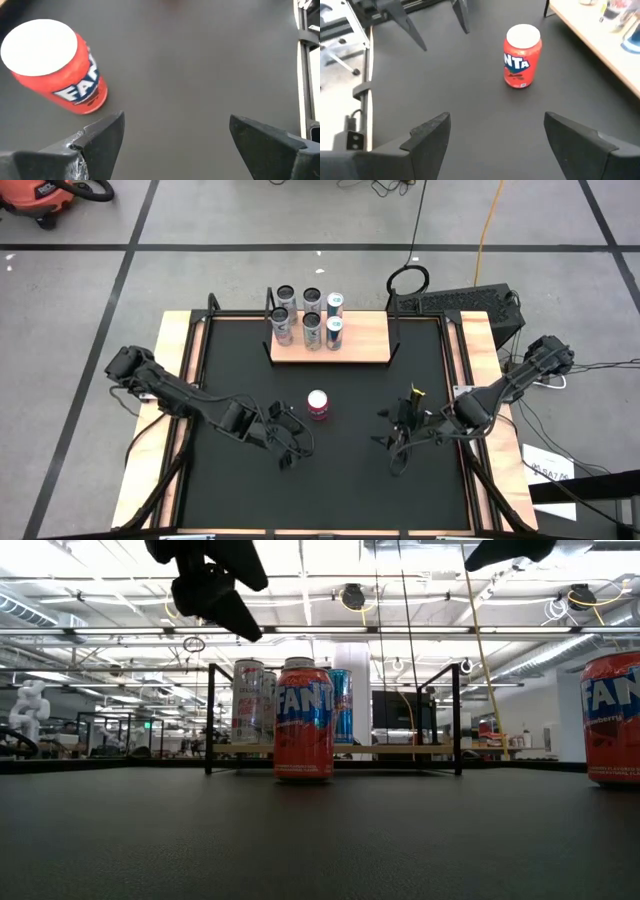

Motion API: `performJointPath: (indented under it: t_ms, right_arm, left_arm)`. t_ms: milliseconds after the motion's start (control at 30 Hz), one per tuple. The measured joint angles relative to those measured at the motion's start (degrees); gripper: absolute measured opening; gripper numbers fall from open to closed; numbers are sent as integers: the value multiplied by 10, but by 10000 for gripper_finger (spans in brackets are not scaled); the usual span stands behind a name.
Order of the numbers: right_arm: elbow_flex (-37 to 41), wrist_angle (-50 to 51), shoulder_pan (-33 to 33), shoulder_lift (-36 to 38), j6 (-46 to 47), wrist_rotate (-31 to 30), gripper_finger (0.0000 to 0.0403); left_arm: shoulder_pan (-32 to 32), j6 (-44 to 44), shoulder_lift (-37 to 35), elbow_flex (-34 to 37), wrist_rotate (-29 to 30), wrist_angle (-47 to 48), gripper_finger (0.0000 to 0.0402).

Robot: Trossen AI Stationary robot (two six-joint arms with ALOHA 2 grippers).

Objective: Place canned beverage on shelf
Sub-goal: Put the left red soda can on the shelf

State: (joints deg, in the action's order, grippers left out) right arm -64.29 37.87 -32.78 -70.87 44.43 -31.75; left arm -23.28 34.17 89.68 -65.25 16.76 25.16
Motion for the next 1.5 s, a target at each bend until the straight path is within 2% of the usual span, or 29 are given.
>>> performJointPath:
  t_ms: [167,333,467,633,800,1000,1067,1133,1300,1400,1500]
  right_arm:
    - [0,-22,10,0,-80,1,311]
    - [0,-91,23,0,-175,1,311]
    - [0,-95,46,0,-131,-18,311]
    - [0,-36,63,2,-62,-13,311]
    - [7,-28,67,2,-48,-11,311]
    - [10,-41,87,2,-61,-11,311]
    - [10,-54,98,2,-65,-8,311]
    - [10,-82,116,-1,-85,21,311]
    - [10,-129,154,-24,-101,89,311]
    - [10,-133,156,-26,-92,92,311]
    - [10,-131,156,-32,-90,93,311]
  left_arm:
    - [9,0,-19,0,-1,-1,360]
    - [18,0,-35,-5,1,-6,360]
    - [19,-2,-29,-5,11,-8,360]
    - [11,-4,-18,12,40,-12,360]
    - [8,-1,-20,37,55,-36,360]
    - [17,-4,-11,40,149,-15,360]
    - [31,-13,-14,39,162,-20,360]
    - [49,-36,-14,52,148,-50,360]
    - [107,-61,-12,112,71,-170,360]
    - [126,-69,-12,123,62,-180,360]
    - [142,-121,-7,123,50,-197,360]
